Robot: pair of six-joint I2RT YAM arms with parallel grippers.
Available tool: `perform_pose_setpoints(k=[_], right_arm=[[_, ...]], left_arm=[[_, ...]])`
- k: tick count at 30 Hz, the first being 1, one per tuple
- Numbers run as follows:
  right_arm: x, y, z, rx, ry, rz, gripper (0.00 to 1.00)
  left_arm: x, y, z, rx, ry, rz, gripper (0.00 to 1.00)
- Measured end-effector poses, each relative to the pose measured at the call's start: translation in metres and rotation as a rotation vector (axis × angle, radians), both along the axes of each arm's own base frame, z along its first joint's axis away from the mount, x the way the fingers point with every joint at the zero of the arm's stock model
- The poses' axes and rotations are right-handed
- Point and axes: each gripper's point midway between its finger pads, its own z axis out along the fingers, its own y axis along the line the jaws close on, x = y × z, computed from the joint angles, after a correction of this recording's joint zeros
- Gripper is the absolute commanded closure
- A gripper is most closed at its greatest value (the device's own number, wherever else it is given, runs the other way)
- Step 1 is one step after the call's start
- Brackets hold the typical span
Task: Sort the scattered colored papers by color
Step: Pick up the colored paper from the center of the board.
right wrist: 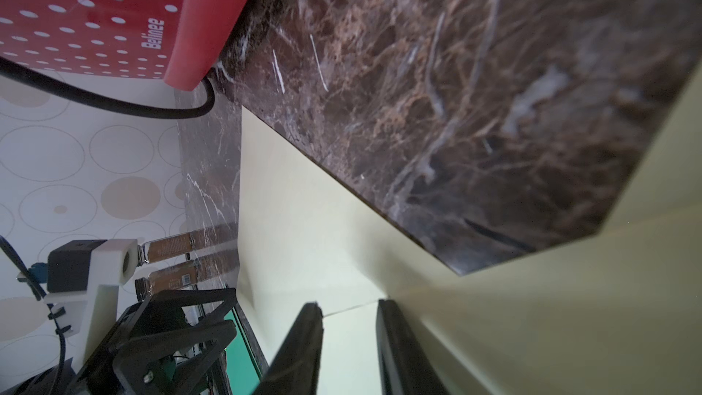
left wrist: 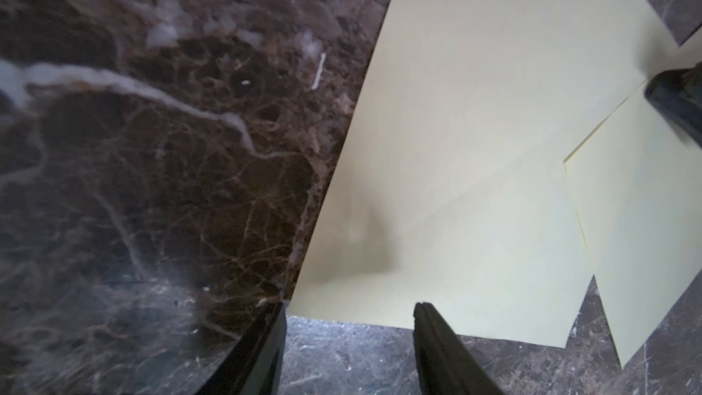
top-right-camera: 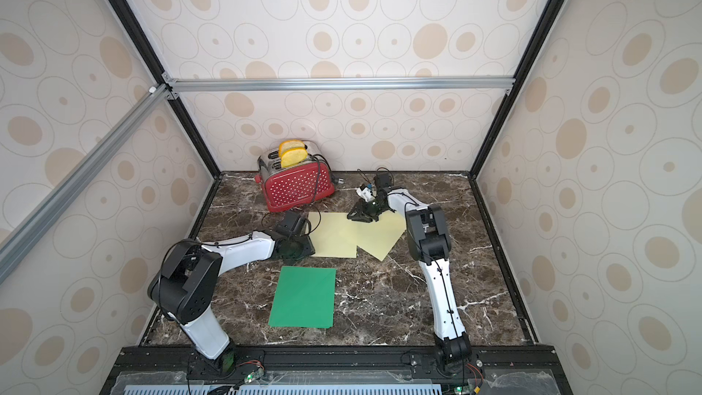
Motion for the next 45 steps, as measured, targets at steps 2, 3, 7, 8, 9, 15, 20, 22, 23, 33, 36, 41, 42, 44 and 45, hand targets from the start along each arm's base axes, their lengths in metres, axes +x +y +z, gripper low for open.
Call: perform_pose_setpoints(k=[2, 3, 7, 8, 9, 15, 20, 22, 23, 33, 36, 41, 42, 44, 45], right_arm=[[0.0, 0.0, 0.0, 0.0, -0.001, 0.0, 0.69], [0.0, 0.0, 0.0, 0.0, -0.001, 0.0, 0.69], [0.0, 0.0, 0.0, 0.0, -0.001, 0.0, 0.69], [0.0, 0.0, 0.0, 0.001, -0.002, 0.0, 0.69], [0.0, 0.0, 0.0, 0.0, -0.001, 0.0, 0.69], [0.0, 0.0, 0.0, 0.002, -0.005, 0.0, 0.69], [0.0, 0.0, 0.0, 0.002, -0.006, -0.001, 0.69], [0.0, 0.0, 0.0, 0.002, -0.005, -0.001, 0.69], [0.0, 0.0, 0.0, 0.002, -0.005, -0.001, 0.69], [-0.001, -0.001, 0.0, 0.005, -0.004, -0.002, 0.69], [-0.001, -0.001, 0.0, 0.006, -0.005, -0.002, 0.69], [-0.001, -0.001, 0.0, 0.008, -0.006, -0.002, 0.69], [-0.001, -0.001, 0.0, 0.008, -0.006, -0.002, 0.69], [-0.001, -0.001, 0.0, 0.009, -0.006, -0.001, 0.69], [-0.001, -0.001, 0.0, 0.009, -0.006, -0.001, 0.69]], left_arm=[[0.0, 0.0, 0.0, -0.014, -0.013, 0.025, 0.42], [0.001, 0.0, 0.001, -0.024, -0.02, 0.04, 0.42], [0.005, -0.003, 0.003, -0.058, -0.041, 0.07, 0.42], [0.007, -0.005, 0.004, -0.072, -0.046, 0.077, 0.42], [0.009, -0.008, 0.004, -0.091, -0.055, 0.082, 0.42], [0.017, -0.025, 0.007, -0.213, -0.088, 0.092, 0.42], [0.011, -0.028, 0.01, -0.305, -0.121, 0.131, 0.41], [0.007, -0.025, 0.011, -0.351, -0.149, 0.162, 0.41], [0.006, -0.024, 0.011, -0.378, -0.167, 0.181, 0.4], [0.035, -0.029, 0.013, -0.675, -0.375, 0.358, 0.4], [0.037, -0.024, 0.015, -0.72, -0.4, 0.416, 0.39], [0.03, -0.007, 0.018, -0.655, -0.393, 0.47, 0.4], [0.03, -0.005, 0.018, -0.639, -0.388, 0.471, 0.41], [0.031, -0.003, 0.017, -0.613, -0.379, 0.468, 0.43], [0.032, -0.002, 0.016, -0.602, -0.377, 0.464, 0.44]])
